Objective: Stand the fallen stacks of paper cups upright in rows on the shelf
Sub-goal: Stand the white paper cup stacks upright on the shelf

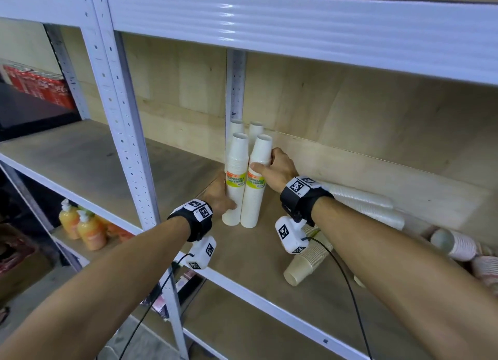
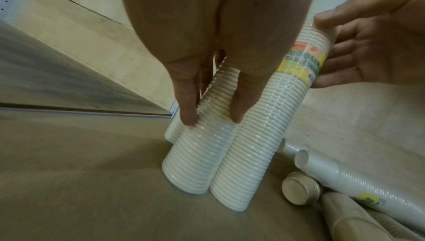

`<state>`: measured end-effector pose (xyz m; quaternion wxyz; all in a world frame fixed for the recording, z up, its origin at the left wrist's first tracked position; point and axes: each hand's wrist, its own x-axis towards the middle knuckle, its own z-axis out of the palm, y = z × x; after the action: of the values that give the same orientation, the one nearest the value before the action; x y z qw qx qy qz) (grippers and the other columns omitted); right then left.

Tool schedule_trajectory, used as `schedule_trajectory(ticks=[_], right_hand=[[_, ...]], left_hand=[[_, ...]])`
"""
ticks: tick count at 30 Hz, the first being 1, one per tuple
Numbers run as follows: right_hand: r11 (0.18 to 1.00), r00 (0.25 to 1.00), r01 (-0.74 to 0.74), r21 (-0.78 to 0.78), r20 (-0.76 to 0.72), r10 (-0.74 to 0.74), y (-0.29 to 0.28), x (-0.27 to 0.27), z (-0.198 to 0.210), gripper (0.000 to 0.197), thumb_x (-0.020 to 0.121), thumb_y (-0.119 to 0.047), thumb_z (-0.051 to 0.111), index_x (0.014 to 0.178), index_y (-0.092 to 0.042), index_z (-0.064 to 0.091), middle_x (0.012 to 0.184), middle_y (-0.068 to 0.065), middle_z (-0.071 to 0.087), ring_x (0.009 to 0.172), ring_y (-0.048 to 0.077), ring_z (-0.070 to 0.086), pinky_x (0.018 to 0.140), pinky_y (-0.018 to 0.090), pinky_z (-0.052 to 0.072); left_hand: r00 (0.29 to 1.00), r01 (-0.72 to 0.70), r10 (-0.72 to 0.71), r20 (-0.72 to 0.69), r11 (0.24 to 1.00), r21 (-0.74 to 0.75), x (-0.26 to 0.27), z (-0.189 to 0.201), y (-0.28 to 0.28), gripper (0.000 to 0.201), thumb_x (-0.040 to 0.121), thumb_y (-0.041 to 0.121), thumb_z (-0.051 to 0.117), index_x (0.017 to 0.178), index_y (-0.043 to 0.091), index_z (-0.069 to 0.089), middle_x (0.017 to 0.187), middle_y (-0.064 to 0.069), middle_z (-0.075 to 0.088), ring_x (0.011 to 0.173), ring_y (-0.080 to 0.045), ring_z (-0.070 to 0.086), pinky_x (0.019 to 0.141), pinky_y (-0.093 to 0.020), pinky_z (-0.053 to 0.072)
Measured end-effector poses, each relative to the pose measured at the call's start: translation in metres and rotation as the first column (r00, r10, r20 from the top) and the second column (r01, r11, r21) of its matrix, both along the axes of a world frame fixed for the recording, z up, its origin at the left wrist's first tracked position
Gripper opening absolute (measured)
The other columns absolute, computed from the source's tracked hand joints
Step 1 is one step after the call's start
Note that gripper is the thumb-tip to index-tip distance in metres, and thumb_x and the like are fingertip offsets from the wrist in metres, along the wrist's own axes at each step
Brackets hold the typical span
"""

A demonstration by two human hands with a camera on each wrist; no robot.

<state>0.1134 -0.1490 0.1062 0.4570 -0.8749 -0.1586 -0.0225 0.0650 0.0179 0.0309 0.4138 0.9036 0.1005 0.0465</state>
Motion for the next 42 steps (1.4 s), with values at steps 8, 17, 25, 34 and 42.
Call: schedule_trajectory(ticks=[8,17,25,34,42], right_hand=[[0.999,0.999,-0.036,-0.013,-0.004,0.036,-0.002,0.005,0.012,0.045,0.082,-0.036,0.071,0.116,-0.015,0.053,0.105,-0.002,0.061,0.087,0.015,0.059,0.059,0.022,0.040],[0.999,0.991,-0.028,0.016,0.135,0.026,0.005,0.011,0.048,0.041,0.077,-0.041,0.076,0.105,-0.024,0.052,0.103,0.001,0.068,0.090,0.018,0.063,0.071,0.025,0.044],[0.998,0.976,0.015,-0.059,0.217,-0.002,0.010,0.011,0.045,0.026,0.083,-0.029,0.071,0.102,-0.012,0.067,0.103,0.006,0.069,0.095,0.026,0.063,0.081,0.035,0.053],[0.999,0.973,-0.028,-0.044,0.226,0.037,0.010,0.011,0.052,0.027,0.084,-0.025,0.071,0.106,-0.008,0.068,0.116,0.003,0.067,0.099,0.023,0.061,0.084,0.032,0.051],[0.998,0.971,-0.056,0.007,0.231,0.053,0.022,0.020,0.056,0.028,0.084,-0.024,0.071,0.110,-0.013,0.068,0.120,0.000,0.066,0.101,0.017,0.060,0.080,0.023,0.044]], left_hand=[[0.998,0.032,-0.031,0.051,0.999,-0.022,0.003,0.030,0.009,0.064,0.078,0.016,0.078,0.131,0.015,0.043,0.113,0.001,0.061,0.106,-0.020,0.060,0.089,-0.036,0.050],[0.960,-0.074,0.093,0.264,0.994,-0.081,0.013,0.120,0.008,0.061,0.076,0.044,0.078,0.125,0.018,0.054,0.109,-0.004,0.063,0.097,-0.021,0.062,0.083,-0.031,0.053],[0.959,-0.094,0.073,0.275,0.993,0.065,0.016,0.131,-0.003,0.029,0.082,0.036,0.073,0.098,0.012,0.074,0.102,-0.006,0.072,0.093,-0.022,0.067,0.085,-0.038,0.058],[0.956,-0.087,0.073,0.285,0.996,0.036,0.018,0.136,0.004,0.030,0.081,0.033,0.076,0.101,0.011,0.074,0.105,-0.006,0.071,0.093,-0.024,0.067,0.083,-0.040,0.059],[0.938,-0.118,0.104,0.330,0.993,0.024,0.025,0.147,0.020,0.028,0.081,0.030,0.075,0.100,0.010,0.072,0.101,-0.005,0.070,0.091,-0.024,0.066,0.080,-0.033,0.057]])
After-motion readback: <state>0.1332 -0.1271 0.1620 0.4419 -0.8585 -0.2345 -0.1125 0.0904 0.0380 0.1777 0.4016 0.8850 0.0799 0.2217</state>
